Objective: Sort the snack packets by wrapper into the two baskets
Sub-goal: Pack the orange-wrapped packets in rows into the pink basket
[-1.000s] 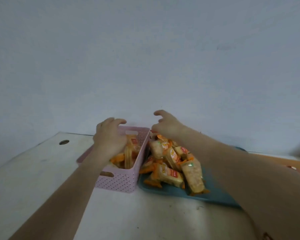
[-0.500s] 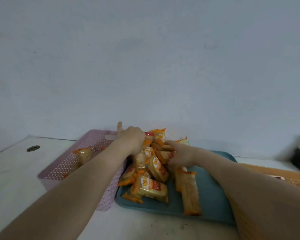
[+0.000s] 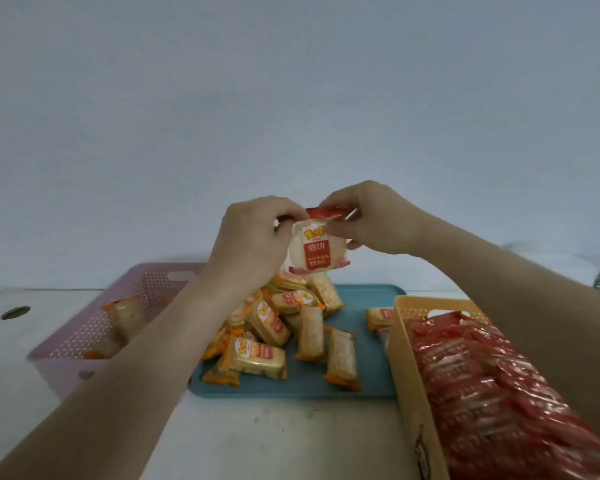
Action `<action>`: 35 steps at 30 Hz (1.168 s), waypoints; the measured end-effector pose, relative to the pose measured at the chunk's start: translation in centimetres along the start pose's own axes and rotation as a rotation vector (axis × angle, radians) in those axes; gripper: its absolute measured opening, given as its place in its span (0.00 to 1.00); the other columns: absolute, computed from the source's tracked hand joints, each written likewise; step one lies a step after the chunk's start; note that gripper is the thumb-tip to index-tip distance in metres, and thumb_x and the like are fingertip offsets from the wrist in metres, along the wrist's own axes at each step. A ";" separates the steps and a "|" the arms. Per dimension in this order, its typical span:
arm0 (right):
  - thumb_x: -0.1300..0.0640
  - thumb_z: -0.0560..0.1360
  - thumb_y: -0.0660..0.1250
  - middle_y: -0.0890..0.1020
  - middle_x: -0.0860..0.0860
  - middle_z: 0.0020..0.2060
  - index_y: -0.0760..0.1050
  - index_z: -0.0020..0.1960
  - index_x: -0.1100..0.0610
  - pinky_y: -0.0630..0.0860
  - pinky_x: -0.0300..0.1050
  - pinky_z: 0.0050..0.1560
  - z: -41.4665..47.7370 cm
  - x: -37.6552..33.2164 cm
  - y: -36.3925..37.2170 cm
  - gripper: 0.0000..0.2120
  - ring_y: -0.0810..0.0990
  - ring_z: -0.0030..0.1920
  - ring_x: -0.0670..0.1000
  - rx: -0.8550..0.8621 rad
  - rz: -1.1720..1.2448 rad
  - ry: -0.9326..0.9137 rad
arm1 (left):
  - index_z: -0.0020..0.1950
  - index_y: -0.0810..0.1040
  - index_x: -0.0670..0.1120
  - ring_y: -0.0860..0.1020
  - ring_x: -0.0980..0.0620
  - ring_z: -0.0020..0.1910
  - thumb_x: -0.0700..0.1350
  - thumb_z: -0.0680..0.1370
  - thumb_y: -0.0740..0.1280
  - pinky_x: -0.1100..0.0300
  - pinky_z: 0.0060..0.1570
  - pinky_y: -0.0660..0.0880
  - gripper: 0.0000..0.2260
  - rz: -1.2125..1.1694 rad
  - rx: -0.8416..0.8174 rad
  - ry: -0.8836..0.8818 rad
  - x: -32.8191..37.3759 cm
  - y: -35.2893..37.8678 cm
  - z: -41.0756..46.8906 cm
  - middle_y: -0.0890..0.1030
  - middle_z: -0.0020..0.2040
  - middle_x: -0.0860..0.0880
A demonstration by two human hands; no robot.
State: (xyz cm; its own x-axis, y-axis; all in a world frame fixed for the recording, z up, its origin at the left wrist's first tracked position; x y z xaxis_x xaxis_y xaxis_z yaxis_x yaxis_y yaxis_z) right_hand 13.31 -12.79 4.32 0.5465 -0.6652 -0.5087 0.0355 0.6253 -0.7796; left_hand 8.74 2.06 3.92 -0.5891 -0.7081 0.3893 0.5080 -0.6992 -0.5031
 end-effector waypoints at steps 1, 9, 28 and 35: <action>0.62 0.75 0.68 0.83 0.53 0.46 0.80 0.55 0.55 0.83 0.48 0.41 -1.7 0.9 -1.8 0.10 0.85 0.41 0.53 0.022 -0.007 0.024 | 0.51 0.84 0.47 0.79 0.54 0.51 0.35 0.75 0.68 0.55 0.52 0.79 0.11 -0.041 0.011 0.028 2.1 0.7 -0.3 0.82 0.51 0.52; 0.65 0.76 0.66 0.81 0.62 0.50 0.79 0.54 0.62 0.83 0.49 0.46 -11.6 9.5 -9.3 0.07 0.83 0.49 0.59 0.123 0.192 0.334 | 0.54 0.82 0.54 0.78 0.53 0.49 0.51 0.78 0.63 0.54 0.50 0.76 0.09 0.136 -0.565 0.141 11.2 12.1 -4.7 0.83 0.49 0.54; 0.59 0.73 0.63 0.81 0.46 0.47 0.80 0.50 0.46 0.77 0.48 0.53 -17.0 17.1 -5.1 0.11 0.75 0.52 0.47 -0.140 -0.369 0.414 | 0.61 0.74 0.55 0.71 0.53 0.49 0.49 0.82 0.59 0.53 0.54 0.69 0.10 0.286 -0.739 0.071 11.8 17.0 -6.6 0.74 0.45 0.56; 0.54 0.77 0.55 0.71 0.51 0.57 0.76 0.61 0.49 0.72 0.53 0.54 -16.8 16.7 -3.9 0.16 0.67 0.61 0.54 -0.056 -0.658 0.394 | 0.56 0.78 0.53 0.72 0.48 0.53 0.47 0.79 0.61 0.52 0.47 0.65 0.09 0.608 -0.758 0.246 12.3 18.7 -7.0 0.72 0.45 0.52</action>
State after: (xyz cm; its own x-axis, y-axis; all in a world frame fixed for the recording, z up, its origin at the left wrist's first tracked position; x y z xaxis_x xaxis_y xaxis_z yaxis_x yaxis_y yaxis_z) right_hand 8.19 -33.17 -7.27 0.0889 -0.9959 -0.0177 0.2024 0.0354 -0.9787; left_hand 6.59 -19.01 -6.10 -0.5196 -0.8242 -0.2250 0.2819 0.0833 -0.9558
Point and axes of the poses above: each hand's wrist, its own z-axis towards the middle knuckle, its own y-axis out of the palm, x = y × z, the point moved 7 cm from there along z, towards the middle knuckle
